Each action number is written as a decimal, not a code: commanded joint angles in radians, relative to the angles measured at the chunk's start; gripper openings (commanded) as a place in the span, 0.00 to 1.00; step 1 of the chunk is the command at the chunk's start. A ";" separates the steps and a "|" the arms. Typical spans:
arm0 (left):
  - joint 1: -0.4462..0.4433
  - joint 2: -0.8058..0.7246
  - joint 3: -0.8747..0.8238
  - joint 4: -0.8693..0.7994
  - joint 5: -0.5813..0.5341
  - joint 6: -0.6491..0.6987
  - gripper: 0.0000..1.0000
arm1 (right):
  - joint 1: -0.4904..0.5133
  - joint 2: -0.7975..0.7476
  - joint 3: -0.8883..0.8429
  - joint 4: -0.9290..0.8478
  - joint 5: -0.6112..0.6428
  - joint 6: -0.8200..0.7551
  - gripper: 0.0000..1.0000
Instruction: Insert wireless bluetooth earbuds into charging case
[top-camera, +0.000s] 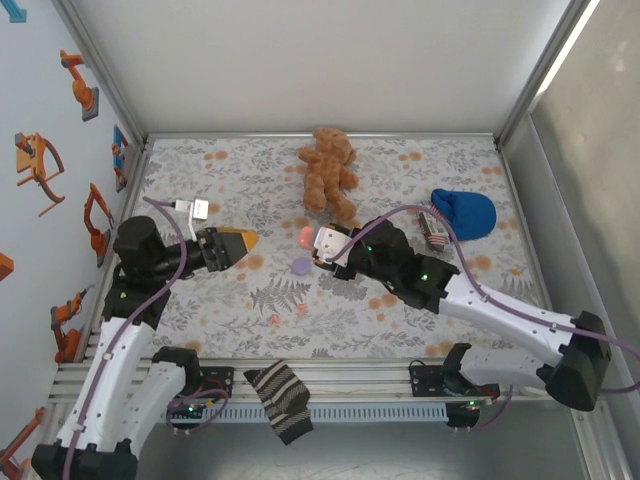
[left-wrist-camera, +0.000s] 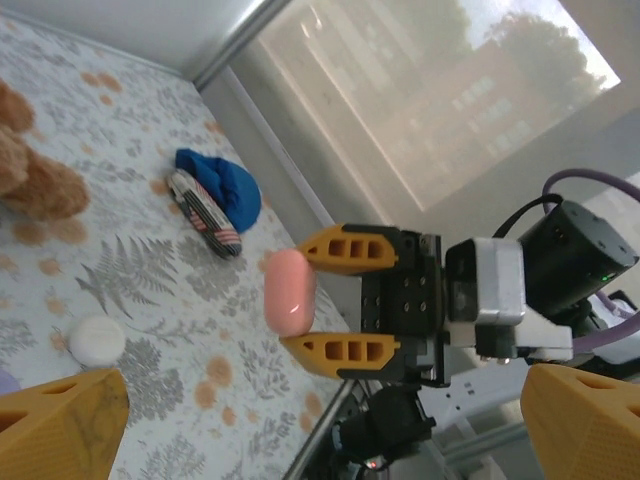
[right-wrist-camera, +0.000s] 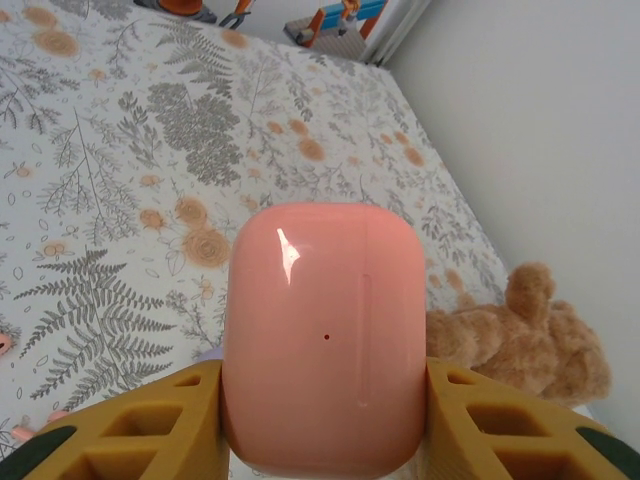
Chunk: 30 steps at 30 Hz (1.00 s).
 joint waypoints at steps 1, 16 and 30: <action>-0.077 0.032 0.017 0.068 0.006 -0.023 0.98 | -0.003 -0.058 0.010 -0.039 0.015 -0.021 0.43; -0.333 0.255 0.091 0.144 -0.070 -0.007 0.86 | -0.002 -0.096 0.053 -0.077 -0.051 -0.002 0.42; -0.417 0.394 0.152 0.141 -0.090 0.017 0.69 | -0.002 -0.102 0.052 -0.079 -0.051 0.017 0.42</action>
